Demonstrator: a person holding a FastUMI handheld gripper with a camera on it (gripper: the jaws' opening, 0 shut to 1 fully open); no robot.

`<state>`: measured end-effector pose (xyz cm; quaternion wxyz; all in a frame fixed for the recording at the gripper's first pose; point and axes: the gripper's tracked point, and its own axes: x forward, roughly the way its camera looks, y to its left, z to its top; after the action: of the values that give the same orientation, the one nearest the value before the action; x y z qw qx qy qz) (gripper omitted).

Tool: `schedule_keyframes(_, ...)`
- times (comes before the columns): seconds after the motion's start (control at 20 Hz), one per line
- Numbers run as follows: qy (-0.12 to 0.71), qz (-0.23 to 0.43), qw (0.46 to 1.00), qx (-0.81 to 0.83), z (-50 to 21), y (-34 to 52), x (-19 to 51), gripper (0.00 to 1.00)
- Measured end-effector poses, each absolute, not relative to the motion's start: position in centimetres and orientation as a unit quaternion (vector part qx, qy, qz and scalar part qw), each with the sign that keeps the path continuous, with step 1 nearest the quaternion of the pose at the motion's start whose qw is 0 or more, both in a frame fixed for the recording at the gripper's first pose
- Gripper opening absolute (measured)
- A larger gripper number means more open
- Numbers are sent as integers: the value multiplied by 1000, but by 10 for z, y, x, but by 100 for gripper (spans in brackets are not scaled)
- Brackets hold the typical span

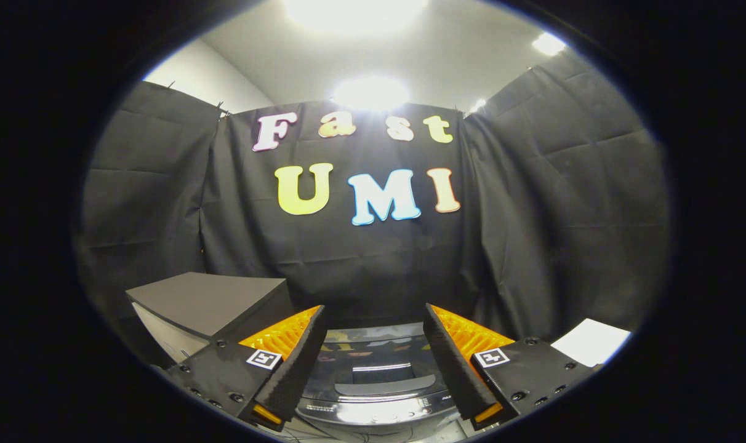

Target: Put the clothes into the washing machine and then close the washing machine lid.

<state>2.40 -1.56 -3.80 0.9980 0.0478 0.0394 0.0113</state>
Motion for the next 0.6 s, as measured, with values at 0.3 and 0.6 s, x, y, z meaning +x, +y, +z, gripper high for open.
schedule_keyframes(0.3, 35, -4, 999, 36, -39, -28, -7, 98)
schedule_keyframes(0.6, 26, 2, 999, 46, -46, -17, -14, 98)
